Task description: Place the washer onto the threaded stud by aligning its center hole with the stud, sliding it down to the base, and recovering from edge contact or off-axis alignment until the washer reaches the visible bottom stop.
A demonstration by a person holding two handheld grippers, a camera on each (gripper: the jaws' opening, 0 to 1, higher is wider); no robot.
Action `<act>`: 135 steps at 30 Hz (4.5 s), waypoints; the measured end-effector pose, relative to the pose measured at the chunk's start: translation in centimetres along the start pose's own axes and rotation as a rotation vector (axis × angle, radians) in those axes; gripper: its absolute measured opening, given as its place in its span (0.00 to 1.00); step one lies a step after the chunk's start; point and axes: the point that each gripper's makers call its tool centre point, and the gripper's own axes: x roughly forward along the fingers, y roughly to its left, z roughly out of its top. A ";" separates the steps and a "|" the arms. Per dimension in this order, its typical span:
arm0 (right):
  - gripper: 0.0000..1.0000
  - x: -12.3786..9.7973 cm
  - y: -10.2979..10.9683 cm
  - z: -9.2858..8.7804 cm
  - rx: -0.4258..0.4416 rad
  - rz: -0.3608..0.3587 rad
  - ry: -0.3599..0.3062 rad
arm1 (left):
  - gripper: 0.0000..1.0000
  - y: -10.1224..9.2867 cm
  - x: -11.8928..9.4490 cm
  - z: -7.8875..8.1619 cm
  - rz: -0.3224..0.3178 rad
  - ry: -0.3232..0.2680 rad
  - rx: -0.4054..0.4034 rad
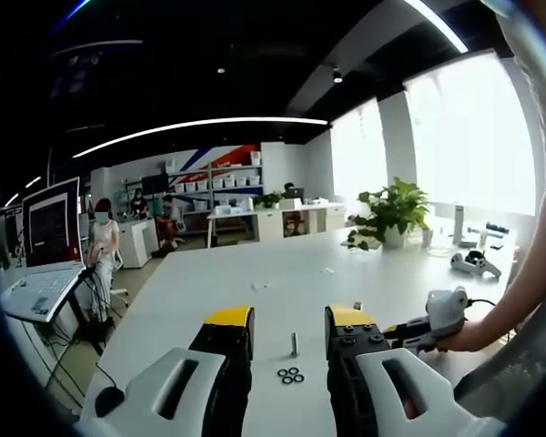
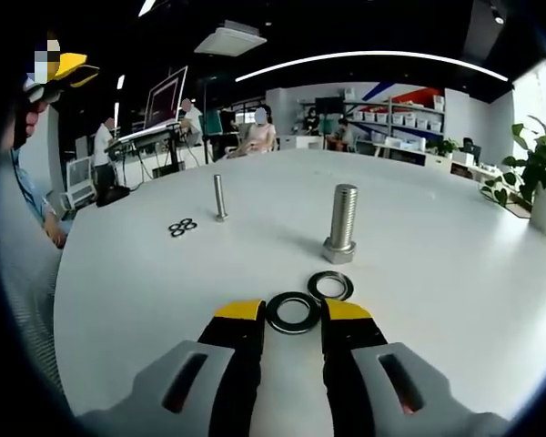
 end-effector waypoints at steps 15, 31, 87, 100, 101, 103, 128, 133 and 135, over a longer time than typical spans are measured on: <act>0.26 -0.2 -0.1 0.1 -0.006 -0.008 0.009 | 0.29 0.2 0.1 -0.1 0.007 0.005 0.008; 0.26 -0.6 -0.1 0.8 -0.020 -0.011 0.000 | 0.29 0.4 0.3 -0.2 0.013 0.002 0.004; 0.26 -1.3 -2.1 9.5 -0.067 -0.054 -0.113 | 0.29 1.2 0.6 1.5 0.017 -0.039 -0.010; 0.26 -0.7 -2.8 10.6 -0.076 -0.059 -0.128 | 0.28 1.2 0.7 1.3 0.020 -0.032 -0.008; 0.26 -0.6 -2.8 10.6 -0.075 -0.060 -0.127 | 0.28 1.2 0.7 1.3 0.020 -0.031 -0.010; 0.26 -0.5 -2.9 10.7 -0.072 -0.060 -0.128 | 0.28 1.3 0.7 1.3 0.023 -0.033 -0.008; 0.26 2.1 -3.6 10.4 -0.065 -0.057 -0.080 | 0.28 2.0 0.3 1.0 0.041 -0.024 -0.009; 0.26 2.3 -3.8 10.3 -0.061 -0.063 -0.073 | 0.28 2.1 0.3 1.0 0.040 -0.022 -0.007; 0.26 2.4 -3.8 10.1 -0.058 -0.058 -0.065 | 0.28 2.1 0.3 1.0 0.040 -0.023 -0.005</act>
